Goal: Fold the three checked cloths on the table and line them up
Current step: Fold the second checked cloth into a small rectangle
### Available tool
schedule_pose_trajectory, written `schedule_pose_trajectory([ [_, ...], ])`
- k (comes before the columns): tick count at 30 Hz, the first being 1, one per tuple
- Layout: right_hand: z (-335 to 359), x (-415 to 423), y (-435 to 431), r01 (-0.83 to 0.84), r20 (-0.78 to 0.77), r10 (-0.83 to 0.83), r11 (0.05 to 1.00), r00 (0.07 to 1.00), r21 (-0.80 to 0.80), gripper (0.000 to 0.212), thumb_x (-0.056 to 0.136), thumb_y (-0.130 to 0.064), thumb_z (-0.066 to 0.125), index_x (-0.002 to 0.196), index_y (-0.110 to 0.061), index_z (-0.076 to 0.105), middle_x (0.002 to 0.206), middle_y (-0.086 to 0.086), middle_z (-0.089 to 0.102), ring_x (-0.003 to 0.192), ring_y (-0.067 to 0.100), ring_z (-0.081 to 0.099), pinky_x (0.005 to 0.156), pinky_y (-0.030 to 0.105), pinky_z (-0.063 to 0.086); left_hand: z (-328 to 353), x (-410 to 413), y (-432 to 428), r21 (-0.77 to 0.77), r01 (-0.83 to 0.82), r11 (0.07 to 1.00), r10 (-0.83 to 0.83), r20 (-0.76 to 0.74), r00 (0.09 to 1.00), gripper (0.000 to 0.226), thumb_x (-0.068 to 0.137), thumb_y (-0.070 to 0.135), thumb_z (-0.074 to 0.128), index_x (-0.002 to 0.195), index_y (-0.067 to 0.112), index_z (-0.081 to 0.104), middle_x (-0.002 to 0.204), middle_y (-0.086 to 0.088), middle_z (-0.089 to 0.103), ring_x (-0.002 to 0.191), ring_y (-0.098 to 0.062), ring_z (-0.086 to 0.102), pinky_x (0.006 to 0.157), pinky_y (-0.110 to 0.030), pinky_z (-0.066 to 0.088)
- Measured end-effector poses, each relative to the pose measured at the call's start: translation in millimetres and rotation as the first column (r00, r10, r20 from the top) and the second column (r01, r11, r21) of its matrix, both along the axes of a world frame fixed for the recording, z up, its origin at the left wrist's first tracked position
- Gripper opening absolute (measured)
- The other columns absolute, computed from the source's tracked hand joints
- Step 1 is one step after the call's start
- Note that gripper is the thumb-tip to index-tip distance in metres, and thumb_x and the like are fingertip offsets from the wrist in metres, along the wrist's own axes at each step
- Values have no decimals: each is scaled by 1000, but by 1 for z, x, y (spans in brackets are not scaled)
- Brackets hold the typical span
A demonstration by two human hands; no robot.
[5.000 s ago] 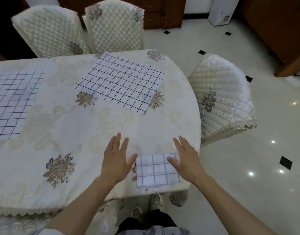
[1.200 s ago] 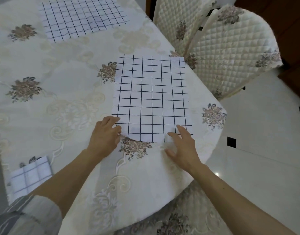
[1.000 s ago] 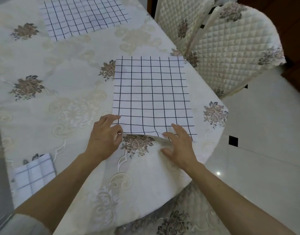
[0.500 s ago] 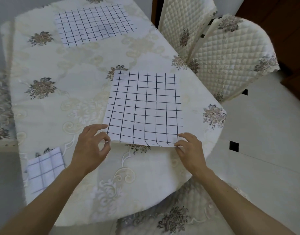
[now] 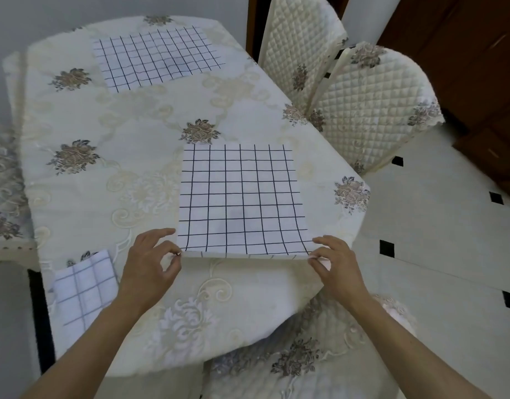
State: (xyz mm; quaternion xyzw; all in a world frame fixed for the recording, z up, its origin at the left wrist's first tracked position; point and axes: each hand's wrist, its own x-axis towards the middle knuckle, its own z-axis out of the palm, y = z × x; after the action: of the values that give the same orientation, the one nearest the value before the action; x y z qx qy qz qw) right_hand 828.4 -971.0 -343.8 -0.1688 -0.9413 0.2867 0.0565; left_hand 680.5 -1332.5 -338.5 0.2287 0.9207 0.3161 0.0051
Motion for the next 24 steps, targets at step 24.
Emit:
schedule_pose_trajectory([
  [24,51,104,-46,-72,-230,32,983,973,-169,14,83,-10,74,79,-23,72,113,-7,65,118,15,52,102,34,38,63,110,-39,43,-36,998,42,-130,991,16,78,10,73,77,21,62,121,3,63,112,-15,49,87,-34,45],
])
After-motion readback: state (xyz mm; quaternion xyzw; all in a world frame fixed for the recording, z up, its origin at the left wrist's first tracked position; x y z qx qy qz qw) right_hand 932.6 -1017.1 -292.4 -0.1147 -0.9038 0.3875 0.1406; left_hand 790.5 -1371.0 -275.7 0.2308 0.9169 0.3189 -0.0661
